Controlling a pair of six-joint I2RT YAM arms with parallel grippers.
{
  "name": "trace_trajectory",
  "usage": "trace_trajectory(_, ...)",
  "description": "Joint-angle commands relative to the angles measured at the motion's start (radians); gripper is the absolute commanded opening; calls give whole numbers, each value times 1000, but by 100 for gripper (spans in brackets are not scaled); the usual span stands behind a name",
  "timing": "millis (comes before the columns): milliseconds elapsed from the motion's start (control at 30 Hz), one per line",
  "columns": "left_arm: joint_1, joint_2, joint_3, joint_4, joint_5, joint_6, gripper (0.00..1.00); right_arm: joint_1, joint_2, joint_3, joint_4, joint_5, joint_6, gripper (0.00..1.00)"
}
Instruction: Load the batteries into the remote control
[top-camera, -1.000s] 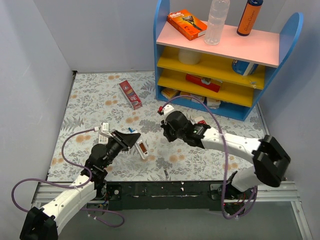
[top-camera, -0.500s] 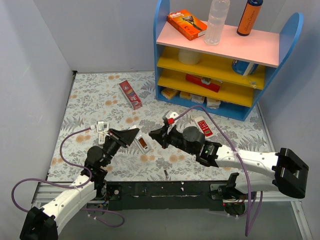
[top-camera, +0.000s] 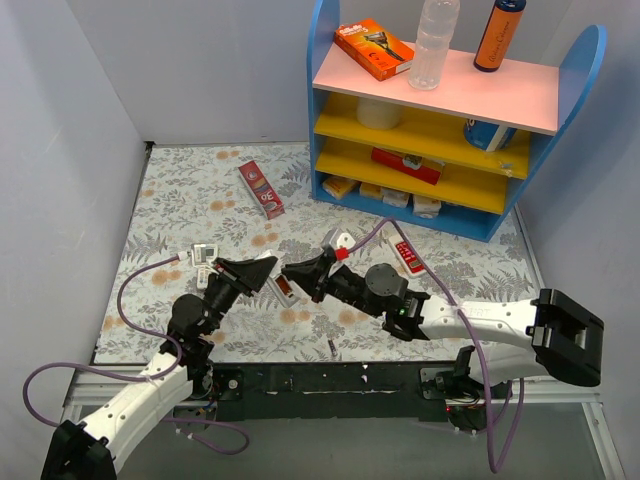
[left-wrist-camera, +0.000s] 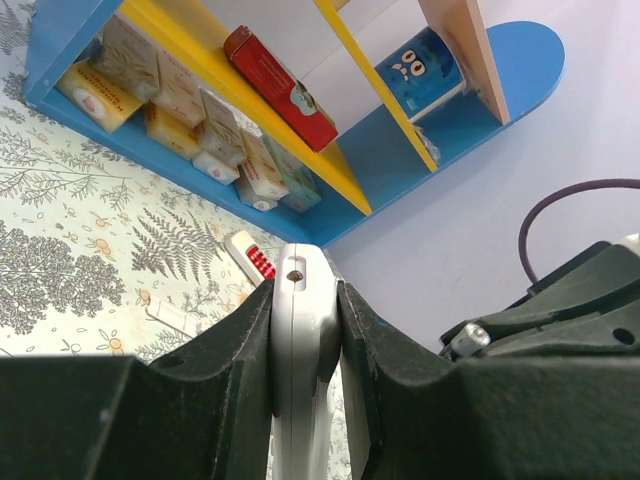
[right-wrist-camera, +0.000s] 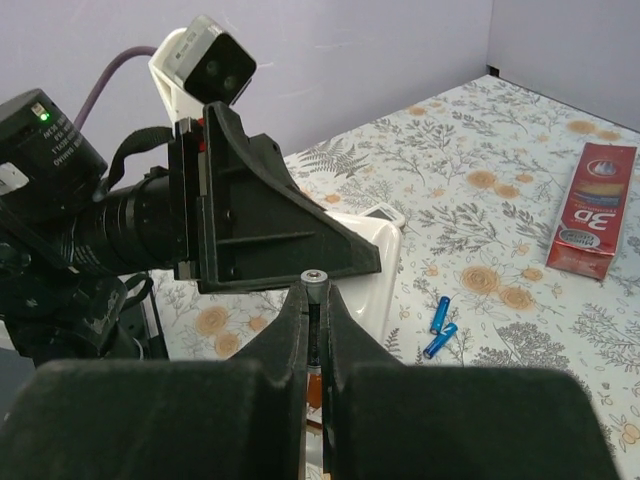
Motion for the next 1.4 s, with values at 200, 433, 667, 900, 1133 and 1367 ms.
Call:
trace_trajectory(200, 8, -43, 53, -47, -22, 32, 0, 17, 60, -45, 162, 47, 5, 1)
trace_trajectory(433, 7, -51, 60, -43, -16, 26, 0, 19, 97, -48, 190, 47, 14, 1)
trace_trajectory(667, 7, -71, 62, -58, -12, 21, 0, 19, 128, -49, 203, 61, 14, 1)
trace_trajectory(900, 8, -78, 71, -66, -11, 27, 0, 19, 149, -45, 202, 59, 10, 1)
trace_trajectory(1133, 7, -92, 92, -106, -17, 50, 0, 20, 165, -51, 205, 85, -19, 2)
trace_trajectory(1367, 7, -91, 114, -156, -31, 68, 0, 28, 180, -55, 219, 133, -47, 6)
